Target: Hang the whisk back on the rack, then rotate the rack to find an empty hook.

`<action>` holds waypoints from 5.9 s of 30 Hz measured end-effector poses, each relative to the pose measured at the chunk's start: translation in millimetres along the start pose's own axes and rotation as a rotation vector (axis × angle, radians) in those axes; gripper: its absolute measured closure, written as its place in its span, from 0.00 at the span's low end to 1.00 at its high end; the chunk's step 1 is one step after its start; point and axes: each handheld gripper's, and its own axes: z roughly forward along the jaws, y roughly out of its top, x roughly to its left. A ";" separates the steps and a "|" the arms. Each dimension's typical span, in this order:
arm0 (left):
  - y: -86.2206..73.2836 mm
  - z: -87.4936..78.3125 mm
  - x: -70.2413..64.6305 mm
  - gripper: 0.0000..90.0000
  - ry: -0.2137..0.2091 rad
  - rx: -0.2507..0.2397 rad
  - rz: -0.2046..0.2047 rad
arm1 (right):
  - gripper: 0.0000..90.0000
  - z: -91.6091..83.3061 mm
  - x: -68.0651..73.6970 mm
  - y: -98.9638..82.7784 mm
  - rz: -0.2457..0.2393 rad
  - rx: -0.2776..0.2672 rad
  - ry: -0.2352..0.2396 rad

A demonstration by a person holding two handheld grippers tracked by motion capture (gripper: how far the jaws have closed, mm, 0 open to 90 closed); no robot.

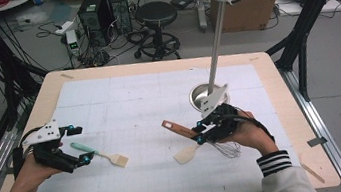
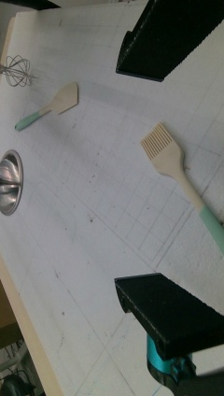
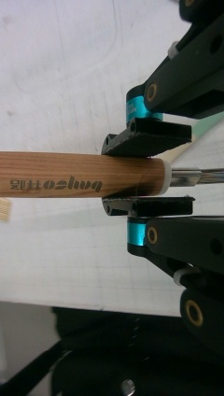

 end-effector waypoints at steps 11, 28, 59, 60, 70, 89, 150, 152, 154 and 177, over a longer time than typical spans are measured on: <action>-2.1 1.5 1.3 0.02 0.003 0.007 -0.006 | 0.78 -43.0 -2.3 -16.5 0.051 -0.220 -0.062; -3.5 3.0 1.7 0.02 0.002 0.014 -0.009 | 0.78 -109.5 -3.7 -23.8 0.080 -0.410 -0.163; -4.8 0.8 6.4 0.02 -0.002 0.006 -0.026 | 0.78 -201.1 -45.3 1.4 0.194 -0.375 -0.248; -4.9 0.6 6.8 0.02 0.000 0.007 -0.025 | 0.78 -202.7 -46.4 2.7 0.197 -0.372 -0.249; -5.7 -3.2 9.1 0.02 0.010 0.000 -0.032 | 0.78 -213.9 -62.3 17.4 0.186 -0.353 -0.252; -7.1 -5.4 10.9 0.02 0.015 0.003 -0.039 | 0.78 -204.5 -89.4 39.7 0.168 -0.319 -0.228; -8.3 -7.3 13.3 0.02 0.009 -0.008 -0.044 | 0.25 -184.1 -110.1 46.4 0.222 -0.319 -0.234; -8.4 -8.1 13.7 0.02 0.008 -0.008 -0.044 | 0.16 -185.7 -108.2 44.6 0.214 -0.314 -0.228; -8.5 -8.5 13.9 0.02 0.010 -0.010 -0.044 | 0.07 -187.0 -106.1 42.2 0.218 -0.322 -0.218; -5.4 -9.9 12.9 0.02 0.002 -0.021 -0.034 | 0.08 -220.7 -75.9 24.2 0.201 -0.318 -0.260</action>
